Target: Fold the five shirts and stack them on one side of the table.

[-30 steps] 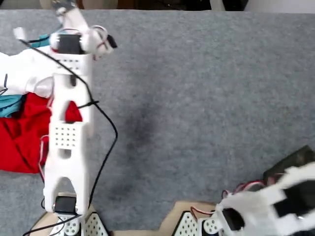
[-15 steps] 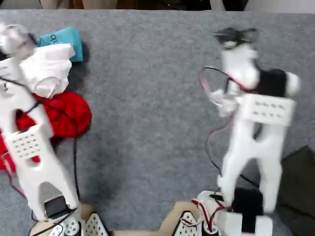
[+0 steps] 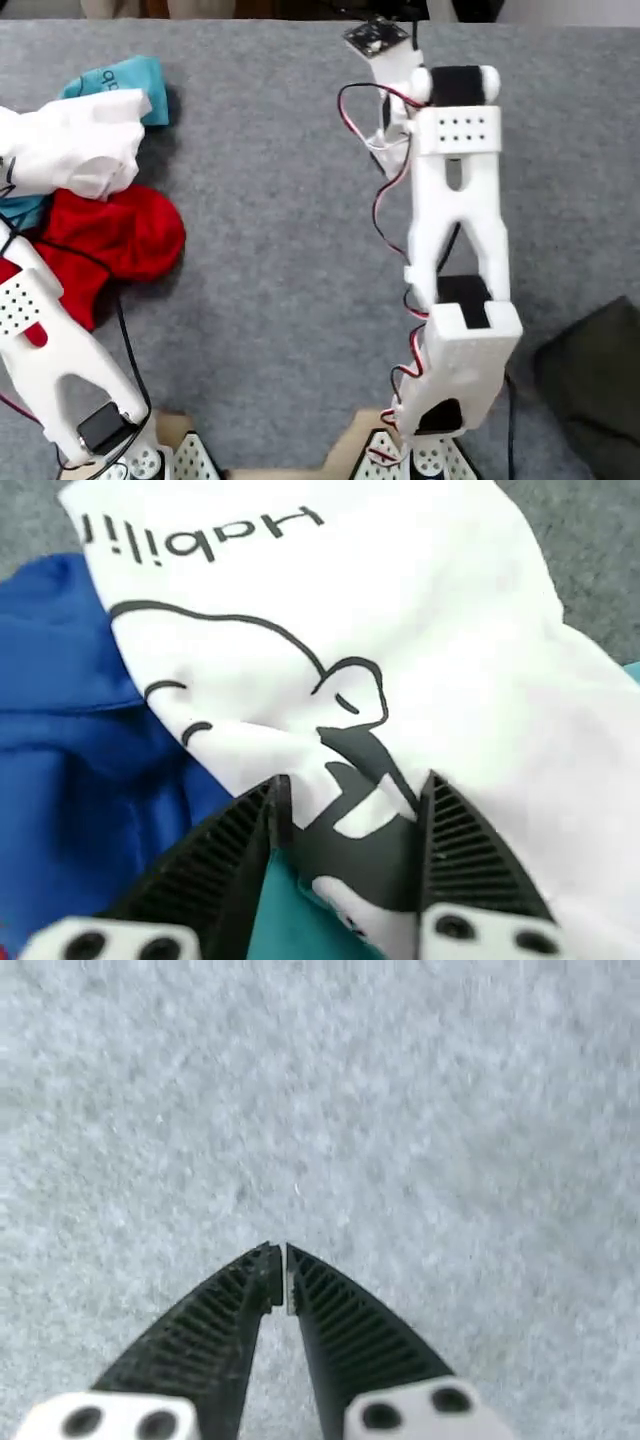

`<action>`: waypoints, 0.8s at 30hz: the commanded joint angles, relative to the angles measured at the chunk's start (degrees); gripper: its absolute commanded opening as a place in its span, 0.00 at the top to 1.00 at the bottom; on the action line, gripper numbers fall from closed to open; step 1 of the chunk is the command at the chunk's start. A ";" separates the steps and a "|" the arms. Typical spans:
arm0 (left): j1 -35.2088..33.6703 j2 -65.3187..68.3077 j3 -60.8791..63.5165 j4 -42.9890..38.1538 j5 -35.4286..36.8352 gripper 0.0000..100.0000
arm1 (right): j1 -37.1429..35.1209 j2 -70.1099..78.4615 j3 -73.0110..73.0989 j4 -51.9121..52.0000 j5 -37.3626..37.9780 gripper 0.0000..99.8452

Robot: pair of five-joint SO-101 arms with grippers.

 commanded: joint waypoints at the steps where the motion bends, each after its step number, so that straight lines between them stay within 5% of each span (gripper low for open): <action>1: 0.00 -0.22 -6.68 -1.67 -0.35 0.93 | -1.27 0.22 -3.30 0.88 -0.44 0.99; 3: 0.18 -0.57 -7.38 -1.93 -0.18 0.99 | -1.01 0.22 -3.30 0.88 -0.53 0.99; 12: 4.13 -12.35 -7.21 3.16 10.46 0.98 | -0.84 0.13 -3.30 0.88 -1.49 0.99; 24: 28.66 -24.57 -7.03 12.84 10.55 0.98 | 6.64 -3.82 -3.21 0.88 -1.49 0.99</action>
